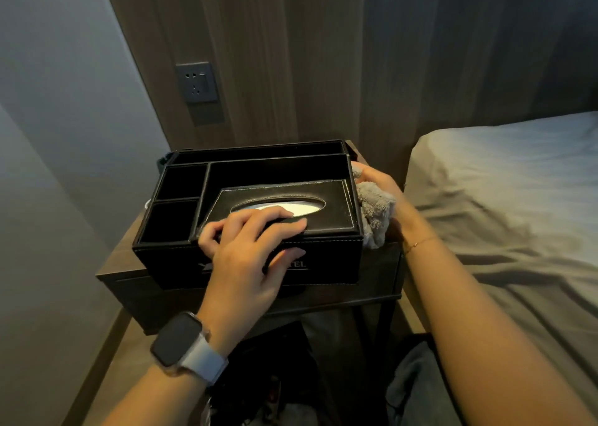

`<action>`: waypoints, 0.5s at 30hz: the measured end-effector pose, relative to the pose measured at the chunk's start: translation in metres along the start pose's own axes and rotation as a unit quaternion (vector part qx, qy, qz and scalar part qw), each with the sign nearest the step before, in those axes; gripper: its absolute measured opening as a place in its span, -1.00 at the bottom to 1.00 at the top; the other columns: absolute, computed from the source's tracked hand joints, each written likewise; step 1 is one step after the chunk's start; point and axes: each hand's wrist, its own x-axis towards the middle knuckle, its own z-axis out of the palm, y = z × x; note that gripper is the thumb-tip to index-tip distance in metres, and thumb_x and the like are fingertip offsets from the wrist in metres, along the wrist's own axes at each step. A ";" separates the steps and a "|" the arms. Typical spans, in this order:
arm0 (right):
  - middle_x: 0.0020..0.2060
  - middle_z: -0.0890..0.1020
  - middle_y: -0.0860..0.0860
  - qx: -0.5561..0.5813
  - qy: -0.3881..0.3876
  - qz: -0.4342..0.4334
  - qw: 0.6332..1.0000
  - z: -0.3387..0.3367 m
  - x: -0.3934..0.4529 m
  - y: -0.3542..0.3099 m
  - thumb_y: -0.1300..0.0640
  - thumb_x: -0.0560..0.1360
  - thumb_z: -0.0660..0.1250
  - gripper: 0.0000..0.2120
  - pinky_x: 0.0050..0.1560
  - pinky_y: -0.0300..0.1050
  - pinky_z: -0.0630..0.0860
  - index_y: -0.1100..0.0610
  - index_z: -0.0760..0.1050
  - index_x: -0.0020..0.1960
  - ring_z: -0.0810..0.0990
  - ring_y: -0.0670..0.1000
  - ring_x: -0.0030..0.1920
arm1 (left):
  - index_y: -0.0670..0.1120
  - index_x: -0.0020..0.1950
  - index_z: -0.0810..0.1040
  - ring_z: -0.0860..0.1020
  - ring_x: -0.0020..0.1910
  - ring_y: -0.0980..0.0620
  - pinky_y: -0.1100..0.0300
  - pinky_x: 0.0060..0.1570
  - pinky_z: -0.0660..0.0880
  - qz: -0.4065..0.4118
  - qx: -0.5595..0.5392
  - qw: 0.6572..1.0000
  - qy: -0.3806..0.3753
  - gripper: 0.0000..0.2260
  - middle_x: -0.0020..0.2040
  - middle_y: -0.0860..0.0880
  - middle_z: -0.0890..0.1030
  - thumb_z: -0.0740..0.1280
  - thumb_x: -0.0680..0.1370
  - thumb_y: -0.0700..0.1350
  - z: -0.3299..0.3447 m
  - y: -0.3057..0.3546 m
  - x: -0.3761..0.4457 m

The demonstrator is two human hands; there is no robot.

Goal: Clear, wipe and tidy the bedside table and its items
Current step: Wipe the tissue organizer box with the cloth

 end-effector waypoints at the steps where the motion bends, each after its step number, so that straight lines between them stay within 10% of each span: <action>1: -0.34 0.62 -0.04 0.021 0.009 -0.005 1.000 0.001 -0.004 0.001 0.22 0.59 0.16 -0.75 -0.08 -0.18 0.51 0.12 0.59 -0.12 0.60 -0.10 -0.26 | 0.16 0.19 0.56 0.41 0.26 0.13 0.06 0.16 0.12 0.008 -0.017 1.000 -0.012 -0.74 0.22 0.22 0.51 0.34 0.51 0.06 -0.004 -0.005 0.003; 7: -0.29 0.56 0.00 0.048 0.156 -0.026 0.986 -0.006 -0.041 0.024 0.26 0.53 0.21 -0.84 -0.18 -0.20 0.47 0.14 0.58 -0.06 0.52 -0.06 -0.24 | 0.21 0.29 0.42 0.31 0.35 0.09 -0.02 0.32 0.12 0.050 -0.079 0.993 -0.076 -0.66 0.28 0.18 0.43 0.27 0.51 0.07 -0.017 -0.033 -0.001; 12: -0.12 0.53 -0.15 -0.118 0.192 -0.086 0.970 0.022 -0.088 0.022 0.40 0.55 0.11 -0.67 -0.15 -0.44 0.47 0.03 0.44 0.13 0.55 -0.26 -0.23 | 0.26 0.39 0.32 -0.01 0.53 0.08 -0.11 0.45 0.02 -0.116 -0.160 0.980 -0.016 -0.52 0.54 0.11 0.07 0.26 0.47 0.17 -0.019 -0.034 -0.037; 15: 0.01 0.61 0.04 -0.046 0.192 -0.108 0.974 0.050 -0.112 0.036 0.33 0.49 0.14 -0.63 -0.17 -0.37 0.53 0.17 0.48 0.26 0.63 -0.18 -0.13 | 0.33 0.50 0.04 -0.04 0.49 0.25 0.14 0.40 0.08 -0.326 -0.375 0.867 0.035 -0.26 0.55 0.25 -0.07 0.38 0.44 0.14 -0.022 -0.034 -0.046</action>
